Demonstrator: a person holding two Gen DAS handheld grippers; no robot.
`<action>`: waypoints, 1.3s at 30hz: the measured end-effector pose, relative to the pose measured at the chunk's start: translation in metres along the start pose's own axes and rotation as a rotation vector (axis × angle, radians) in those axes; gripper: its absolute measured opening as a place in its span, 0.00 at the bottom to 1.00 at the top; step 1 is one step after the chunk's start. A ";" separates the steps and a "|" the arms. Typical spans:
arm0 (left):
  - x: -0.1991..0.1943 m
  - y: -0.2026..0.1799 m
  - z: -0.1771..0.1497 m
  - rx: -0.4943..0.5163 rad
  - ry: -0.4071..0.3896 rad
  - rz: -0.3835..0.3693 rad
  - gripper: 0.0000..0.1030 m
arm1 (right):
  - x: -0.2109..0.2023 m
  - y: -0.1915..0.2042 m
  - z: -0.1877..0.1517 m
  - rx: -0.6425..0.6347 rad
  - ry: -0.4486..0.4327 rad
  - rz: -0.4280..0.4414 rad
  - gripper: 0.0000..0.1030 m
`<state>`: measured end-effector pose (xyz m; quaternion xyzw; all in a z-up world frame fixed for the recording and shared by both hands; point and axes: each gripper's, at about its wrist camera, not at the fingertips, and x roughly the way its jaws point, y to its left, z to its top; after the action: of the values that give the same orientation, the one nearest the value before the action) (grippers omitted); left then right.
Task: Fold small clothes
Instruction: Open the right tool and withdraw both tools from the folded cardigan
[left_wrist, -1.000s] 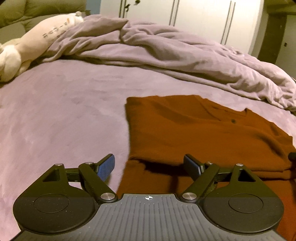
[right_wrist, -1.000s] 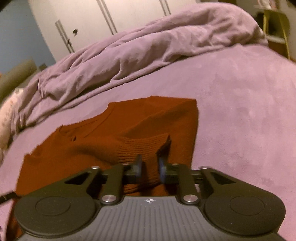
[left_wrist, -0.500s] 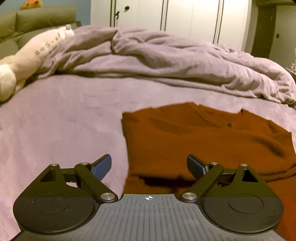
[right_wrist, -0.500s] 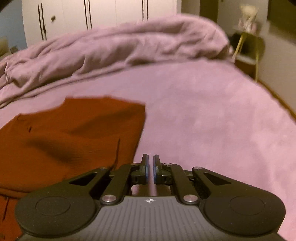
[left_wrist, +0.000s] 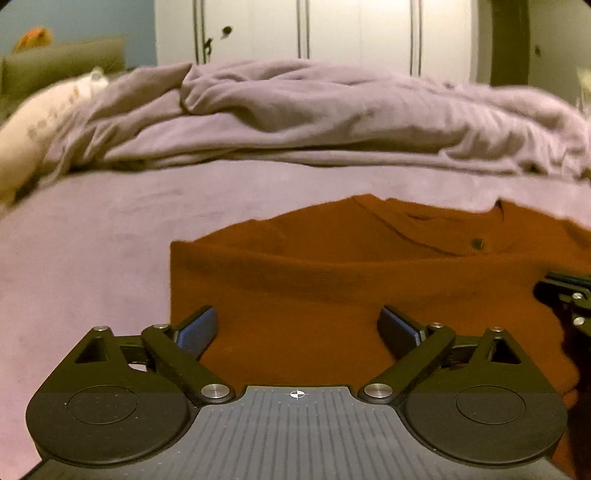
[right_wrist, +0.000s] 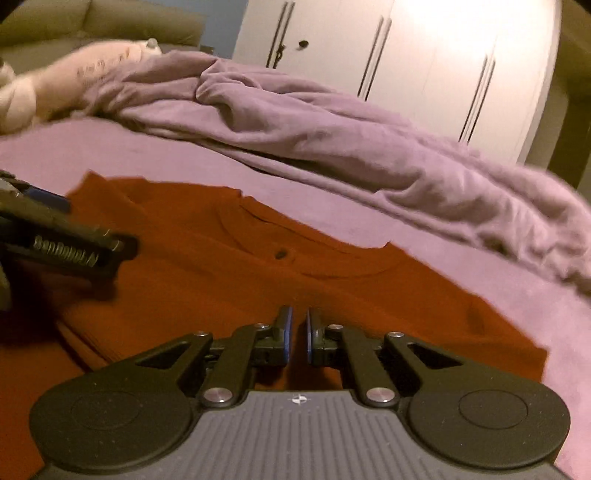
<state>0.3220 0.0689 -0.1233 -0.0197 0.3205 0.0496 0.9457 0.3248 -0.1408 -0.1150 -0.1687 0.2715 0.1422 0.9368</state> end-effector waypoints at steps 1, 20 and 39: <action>0.001 0.007 0.000 -0.033 0.015 -0.005 0.98 | 0.000 -0.010 -0.003 0.005 0.008 -0.028 0.05; -0.137 0.060 -0.082 0.026 0.164 0.061 0.98 | -0.164 -0.120 -0.099 0.405 0.126 -0.144 0.47; -0.254 0.078 -0.165 -0.253 0.325 -0.130 0.77 | -0.303 -0.086 -0.212 0.766 0.306 0.047 0.32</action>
<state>0.0132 0.1149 -0.0998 -0.1667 0.4579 0.0247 0.8729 0.0113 -0.3548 -0.0947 0.1790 0.4448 0.0255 0.8772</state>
